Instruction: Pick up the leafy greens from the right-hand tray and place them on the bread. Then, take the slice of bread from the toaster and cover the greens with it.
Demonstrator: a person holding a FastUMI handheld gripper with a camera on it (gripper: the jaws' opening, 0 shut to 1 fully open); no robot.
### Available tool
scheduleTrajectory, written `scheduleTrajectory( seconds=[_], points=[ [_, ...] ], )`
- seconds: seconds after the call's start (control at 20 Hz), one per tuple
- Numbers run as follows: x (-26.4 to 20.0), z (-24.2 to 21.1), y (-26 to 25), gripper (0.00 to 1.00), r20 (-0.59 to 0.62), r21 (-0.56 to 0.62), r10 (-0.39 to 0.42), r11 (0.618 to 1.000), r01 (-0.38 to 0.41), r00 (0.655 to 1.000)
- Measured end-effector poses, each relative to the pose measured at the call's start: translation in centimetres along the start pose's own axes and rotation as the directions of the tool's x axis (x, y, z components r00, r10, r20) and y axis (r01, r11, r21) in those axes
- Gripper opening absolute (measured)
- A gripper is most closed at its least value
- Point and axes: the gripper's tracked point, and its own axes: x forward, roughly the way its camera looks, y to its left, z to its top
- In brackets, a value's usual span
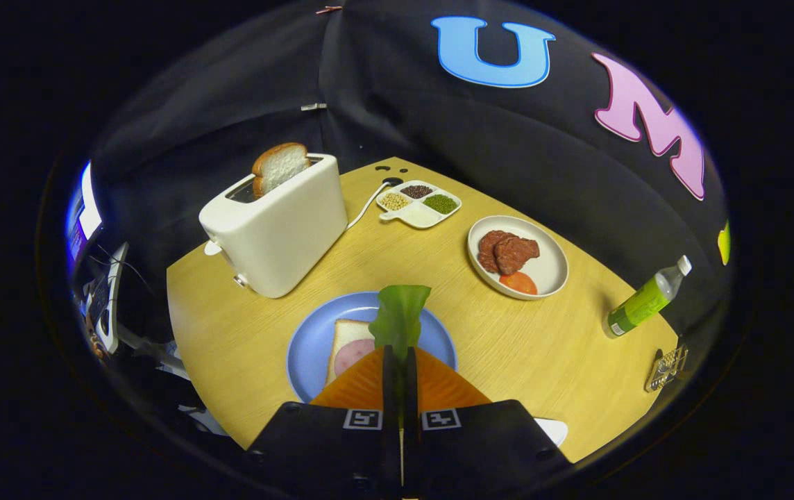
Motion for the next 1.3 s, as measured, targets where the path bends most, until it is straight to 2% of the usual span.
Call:
scheduleTrajectory(
  seconds=[0.35, 0.55, 0.8, 0.85, 0.9, 1.0, 1.1, 1.25, 1.3],
  points=[
    [3.7, -1.1, 1.9, 0.11, -0.051, 0.032, -0.021, 0.999, 0.022, 0.998],
    [4.8, -1.2, 2.3, 0.18, -0.068, 0.028, -0.042, 0.999, 0.044, 0.997],
    [5.7, -1.4, 3.5, 0.43, -0.083, 0.011, -0.05, 0.999, 0.051, 0.995],
    [5.8, -1.6, 3.8, 0.43, -0.09, 0.009, -0.047, 0.999, 0.048, 0.995],
    [6.0, -1.9, 3.8, 0.5, -0.098, 0.005, -0.055, 0.998, 0.056, 0.994],
    [6.3, -2.5, 3.9, 0.48, -0.114, 0.009, -0.062, 0.998, 0.063, 0.992],
    [6.2, -3.0, 3.7, 0.58, -0.127, 0.014, -0.068, 0.997, 0.07, 0.99],
    [6.0, -3.1, 3.3, 0.64, -0.123, 0.021, -0.084, 0.996, 0.088, 0.989],
    [5.6, -2.7, 3.2, 0.71, -0.106, 0.027, -0.091, 0.995, 0.094, 0.99]
  ],
)
